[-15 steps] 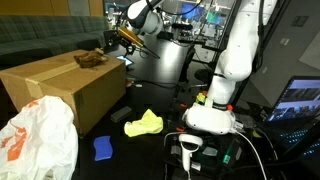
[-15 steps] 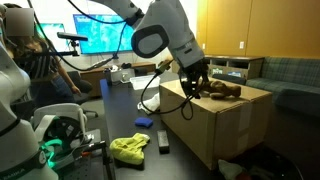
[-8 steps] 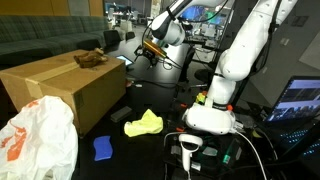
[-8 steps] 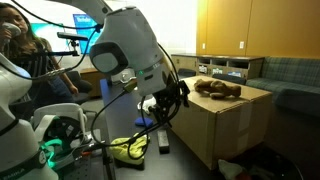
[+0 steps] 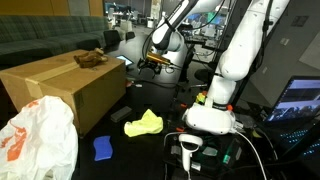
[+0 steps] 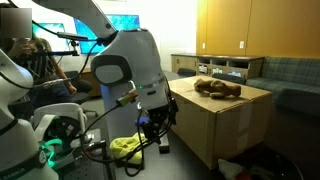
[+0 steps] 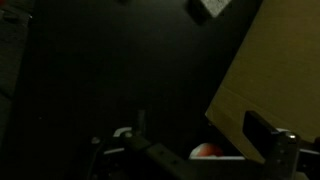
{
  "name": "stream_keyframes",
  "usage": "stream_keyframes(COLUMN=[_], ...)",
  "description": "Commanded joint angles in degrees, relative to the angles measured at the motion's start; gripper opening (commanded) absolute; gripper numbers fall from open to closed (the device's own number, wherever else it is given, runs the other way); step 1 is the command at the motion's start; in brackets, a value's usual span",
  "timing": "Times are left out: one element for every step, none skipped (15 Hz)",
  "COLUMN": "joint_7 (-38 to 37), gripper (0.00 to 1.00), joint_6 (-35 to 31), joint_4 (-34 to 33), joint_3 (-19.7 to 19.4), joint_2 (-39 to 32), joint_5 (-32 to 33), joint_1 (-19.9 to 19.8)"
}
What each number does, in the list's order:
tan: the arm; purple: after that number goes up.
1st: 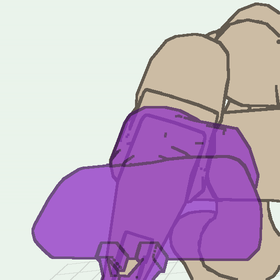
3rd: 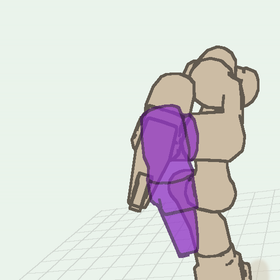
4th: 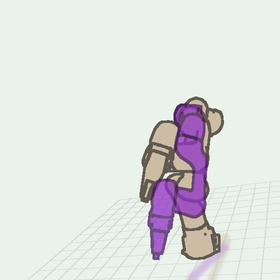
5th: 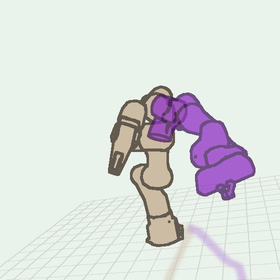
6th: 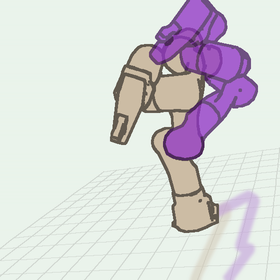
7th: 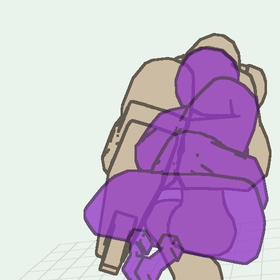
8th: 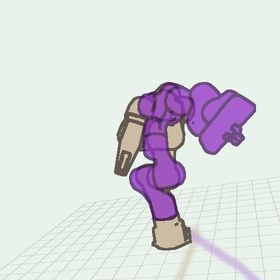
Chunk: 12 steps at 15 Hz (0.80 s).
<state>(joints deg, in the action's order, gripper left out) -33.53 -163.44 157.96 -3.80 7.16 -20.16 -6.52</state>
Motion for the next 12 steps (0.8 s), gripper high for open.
stream_keyframes(joint_7=[0.0, -0.4, -0.5, -0.2, -0.4, -0.8, -0.5, -0.4, -0.1, 0.0, 0.4, 0.8], gripper=[1.00, 1.00, 1.00, 1.00, 1.00, 1.00, 1.00, 1.00, 1.00, 1.00, 1.00, 1.00], joint_6=[2.5, 3.1, 3.9, 4.8, 5.5, 6.3, 7.3, 7.8, 8.7, 9.2, 9.7, 10.1], joint_4=[-1.4, -1.0, -0.9, -0.9, -0.3, -0.2, -0.2, -0.5, -0.5, -0.6, -0.8, -1.1], joint_3=[2.9, 3.8, 4.6, 5.4, 6.6, 7.6, 8.5, 9.4, 10.3, 11.2, 12.0, 12.7], joint_2=[-2.3, -2.2, -2.3, -2.4, -1.8, -1.5, -1.3, -1.6, -1.3, -1.3, -1.5, -1.9], joint_5=[8.1, 10.7, 12.9, 14.8, 16.5, 17.6, 17.8, 17.8, 17.2, 16.7, 15.9, 15.1], joint_1=[0.6, 1.0, 1.6, 2.3, 3.3, 4.3, 5.4, 6.6, 7.8, 9.0, 10.3, 11.4])
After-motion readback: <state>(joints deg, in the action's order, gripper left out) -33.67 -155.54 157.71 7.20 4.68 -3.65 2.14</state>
